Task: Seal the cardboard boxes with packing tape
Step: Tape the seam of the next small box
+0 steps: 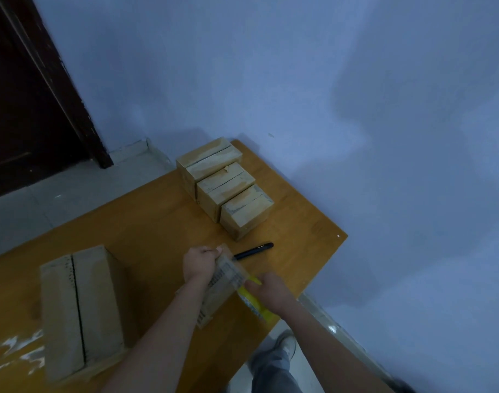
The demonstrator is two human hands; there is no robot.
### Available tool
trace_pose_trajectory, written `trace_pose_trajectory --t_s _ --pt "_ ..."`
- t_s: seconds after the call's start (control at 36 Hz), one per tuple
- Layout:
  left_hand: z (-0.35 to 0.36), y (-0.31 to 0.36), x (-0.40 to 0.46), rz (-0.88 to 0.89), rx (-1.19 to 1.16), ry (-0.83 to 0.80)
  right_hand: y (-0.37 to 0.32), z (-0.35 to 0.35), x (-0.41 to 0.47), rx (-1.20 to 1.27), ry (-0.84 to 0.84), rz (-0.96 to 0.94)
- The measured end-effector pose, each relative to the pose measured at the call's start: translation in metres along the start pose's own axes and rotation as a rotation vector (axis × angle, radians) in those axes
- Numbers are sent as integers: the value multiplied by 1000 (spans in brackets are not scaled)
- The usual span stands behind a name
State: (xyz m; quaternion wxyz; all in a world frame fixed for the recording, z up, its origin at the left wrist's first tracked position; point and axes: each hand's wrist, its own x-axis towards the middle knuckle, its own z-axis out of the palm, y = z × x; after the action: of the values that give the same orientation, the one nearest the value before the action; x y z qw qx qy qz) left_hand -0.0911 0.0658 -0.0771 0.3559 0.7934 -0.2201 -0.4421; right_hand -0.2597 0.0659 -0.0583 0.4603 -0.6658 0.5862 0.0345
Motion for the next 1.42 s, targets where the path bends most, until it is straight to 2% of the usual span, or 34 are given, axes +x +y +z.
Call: trace_pose_trajectory --t_s 0.31,0.47,0.72,0.83,0.94,1.0,1.08,1.17,1.22,1.42 --pt "4 -4 6 -63 -42 -18 -1 -12 6 -49 -63 44" --pt "3 2 8 -187 -11 -56 -1 -11 3 2 -66 56" --pt "3 7 8 -254 221 -91 1 -8 -3 47 -62 -3" --pt "10 5 5 -62 378 59 9 3 0 112 -18 -8" --pt "9 5 10 355 213 221 3 12 -9 238 -34 25" --pt "5 4 10 584 199 241 2 14 -13 338 -54 38" --pt "0 -7 -2 777 345 199 4 14 -15 478 -161 28" --pt "1 -36 -16 870 547 126 6 17 -11 500 -192 -16" --pt "2 -54 -23 872 640 107 6 19 -8 498 -171 -14" --pt "-2 -56 -34 718 651 12 13 25 0 391 -76 -58"
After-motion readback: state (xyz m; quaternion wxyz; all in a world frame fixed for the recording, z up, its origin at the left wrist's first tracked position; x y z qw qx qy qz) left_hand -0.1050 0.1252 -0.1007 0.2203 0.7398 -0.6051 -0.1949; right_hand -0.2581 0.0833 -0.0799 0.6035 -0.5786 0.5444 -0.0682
